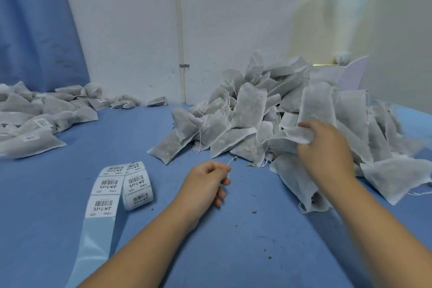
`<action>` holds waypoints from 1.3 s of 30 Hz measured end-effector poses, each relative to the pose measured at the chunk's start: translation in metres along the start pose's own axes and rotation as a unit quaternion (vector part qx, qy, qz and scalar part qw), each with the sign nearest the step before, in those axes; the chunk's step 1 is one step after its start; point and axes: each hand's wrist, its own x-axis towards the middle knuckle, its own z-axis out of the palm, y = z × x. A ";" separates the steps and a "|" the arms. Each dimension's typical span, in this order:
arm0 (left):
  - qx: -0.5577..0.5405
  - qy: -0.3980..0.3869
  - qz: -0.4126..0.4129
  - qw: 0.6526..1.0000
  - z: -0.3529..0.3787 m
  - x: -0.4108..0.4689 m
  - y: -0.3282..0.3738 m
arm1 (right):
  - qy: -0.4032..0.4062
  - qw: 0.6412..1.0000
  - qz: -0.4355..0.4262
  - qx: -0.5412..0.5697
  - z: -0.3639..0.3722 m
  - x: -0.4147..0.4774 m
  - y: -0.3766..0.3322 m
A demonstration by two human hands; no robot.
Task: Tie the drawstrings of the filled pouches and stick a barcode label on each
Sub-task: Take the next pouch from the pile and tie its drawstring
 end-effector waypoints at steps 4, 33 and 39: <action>-0.021 0.030 0.004 0.999 -0.001 0.003 0.001 | 0.031 0.977 -0.047 0.204 -0.014 0.001 -0.028; 0.002 0.001 0.161 0.987 -0.008 -0.014 0.012 | -0.246 0.842 0.126 0.463 0.015 -0.057 -0.050; 0.078 0.029 0.255 0.963 0.000 -0.020 0.014 | -0.255 0.861 0.027 0.440 0.013 -0.068 -0.062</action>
